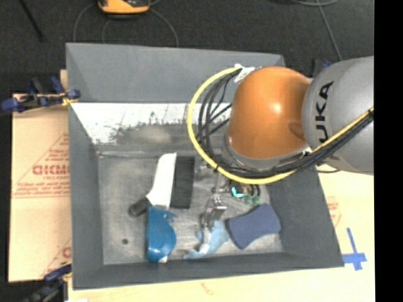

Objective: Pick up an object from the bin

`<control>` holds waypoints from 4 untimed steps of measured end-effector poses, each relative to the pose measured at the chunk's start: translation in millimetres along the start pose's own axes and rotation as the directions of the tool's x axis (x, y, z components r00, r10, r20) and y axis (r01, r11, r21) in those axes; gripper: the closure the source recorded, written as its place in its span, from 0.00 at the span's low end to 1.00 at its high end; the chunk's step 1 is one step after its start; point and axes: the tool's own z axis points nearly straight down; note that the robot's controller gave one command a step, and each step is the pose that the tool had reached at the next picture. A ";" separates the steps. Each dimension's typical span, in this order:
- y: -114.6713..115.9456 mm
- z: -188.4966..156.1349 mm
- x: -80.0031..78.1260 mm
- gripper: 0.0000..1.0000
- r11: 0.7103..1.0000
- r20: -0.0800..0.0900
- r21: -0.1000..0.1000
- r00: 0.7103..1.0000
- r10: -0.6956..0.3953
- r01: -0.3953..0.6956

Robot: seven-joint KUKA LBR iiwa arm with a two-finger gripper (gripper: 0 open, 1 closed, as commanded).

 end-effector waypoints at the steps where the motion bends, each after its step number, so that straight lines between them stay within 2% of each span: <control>1: -0.4 -3.4 -1.5 0.00 1.000 0.007 -0.001 1.000 0.003 -0.003; 2: -12.7 33.5 2.4 0.00 0.969 0.012 0.002 0.969 -0.246 0.246; 3: -36.9 115.9 -4.6 0.00 0.824 0.010 0.007 0.824 -0.567 0.567; 4: -53.0 167.1 -25.6 0.00 0.719 0.006 0.003 0.719 -0.695 0.695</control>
Offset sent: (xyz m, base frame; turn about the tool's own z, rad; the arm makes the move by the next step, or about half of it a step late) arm -0.0213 -0.0598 -0.1668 -1.0698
